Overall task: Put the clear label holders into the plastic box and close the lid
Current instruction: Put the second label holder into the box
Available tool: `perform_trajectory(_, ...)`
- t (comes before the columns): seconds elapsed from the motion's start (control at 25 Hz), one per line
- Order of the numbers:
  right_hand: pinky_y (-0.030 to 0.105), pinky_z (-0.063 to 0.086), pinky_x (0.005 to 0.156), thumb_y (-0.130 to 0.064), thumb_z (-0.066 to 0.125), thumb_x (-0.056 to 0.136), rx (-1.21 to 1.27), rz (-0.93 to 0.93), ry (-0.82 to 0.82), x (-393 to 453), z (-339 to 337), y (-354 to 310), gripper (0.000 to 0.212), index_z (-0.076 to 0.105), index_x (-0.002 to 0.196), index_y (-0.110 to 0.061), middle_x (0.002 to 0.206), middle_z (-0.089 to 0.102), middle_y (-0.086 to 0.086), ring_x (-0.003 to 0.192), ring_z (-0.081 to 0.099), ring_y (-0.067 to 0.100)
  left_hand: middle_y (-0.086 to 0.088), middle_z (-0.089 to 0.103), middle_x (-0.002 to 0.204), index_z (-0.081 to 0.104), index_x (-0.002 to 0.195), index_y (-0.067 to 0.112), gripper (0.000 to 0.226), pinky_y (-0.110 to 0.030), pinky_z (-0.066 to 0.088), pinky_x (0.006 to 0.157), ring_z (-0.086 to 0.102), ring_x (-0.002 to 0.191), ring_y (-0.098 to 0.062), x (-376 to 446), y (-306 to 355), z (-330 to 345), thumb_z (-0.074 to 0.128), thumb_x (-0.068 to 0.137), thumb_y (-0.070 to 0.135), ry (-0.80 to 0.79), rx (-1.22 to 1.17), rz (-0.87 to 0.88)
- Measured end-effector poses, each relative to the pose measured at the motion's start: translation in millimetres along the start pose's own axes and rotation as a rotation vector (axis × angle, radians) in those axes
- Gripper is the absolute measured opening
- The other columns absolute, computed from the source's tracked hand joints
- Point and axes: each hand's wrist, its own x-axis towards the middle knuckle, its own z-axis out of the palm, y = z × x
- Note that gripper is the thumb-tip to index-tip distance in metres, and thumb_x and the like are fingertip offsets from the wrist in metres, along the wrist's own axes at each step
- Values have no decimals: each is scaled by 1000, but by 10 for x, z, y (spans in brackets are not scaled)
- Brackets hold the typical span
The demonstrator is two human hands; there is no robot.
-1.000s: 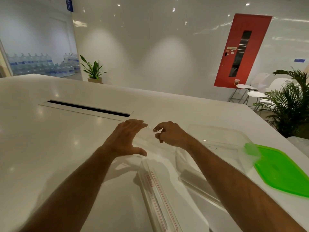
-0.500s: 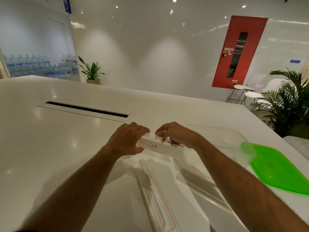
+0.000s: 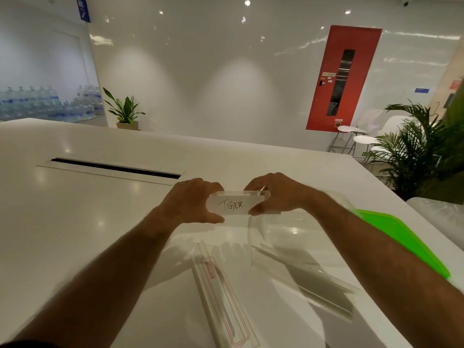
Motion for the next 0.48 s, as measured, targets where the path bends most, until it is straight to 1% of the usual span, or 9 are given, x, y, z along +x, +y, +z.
perform_trajectory(0.08,29,54,93,-39,85,68,-42,7,29,-95,-112,94,53,66,117,-35,109,70,-13,98,65,9,8,72,103,58,125,36,77,-28,49,69,59,82,-12,113,88,-28,76,58,70,-40,-77,8)
perform_trajectory(0.12,30,54,94,-38,85,68,-70,16,42,-143,-170,145,55,65,119,-34,113,70,-10,101,65,11,8,72,106,59,127,36,77,-29,51,72,60,85,-13,172,145,-40,76,60,69,-55,-126,12)
perform_trajectory(0.24,35,51,97,-33,85,70,-123,67,70,-309,-355,337,60,63,125,-30,120,70,-5,109,64,16,6,74,112,60,129,35,65,-33,56,77,65,89,-15,397,367,-22,78,71,56,-80,-216,56)
perform_trajectory(0.32,33,50,97,-31,84,72,-158,100,79,-424,-450,484,59,62,127,-27,122,70,-4,110,64,18,1,73,115,58,133,32,61,-34,57,80,66,90,-18,554,540,27,76,78,51,-96,-230,84)
perform_trajectory(0.4,31,48,94,-31,84,73,-206,137,94,-540,-525,642,59,62,128,-27,123,70,-4,109,64,20,-1,72,119,54,138,31,61,-37,57,85,66,92,-20,721,719,85,72,82,50,-121,-212,99)
perform_trajectory(0.48,32,48,93,-33,82,74,-260,165,102,-638,-579,786,59,61,129,-26,122,70,-3,108,64,21,-1,72,119,52,139,31,59,-38,58,85,64,87,-18,875,886,144,68,86,49,-144,-193,121)
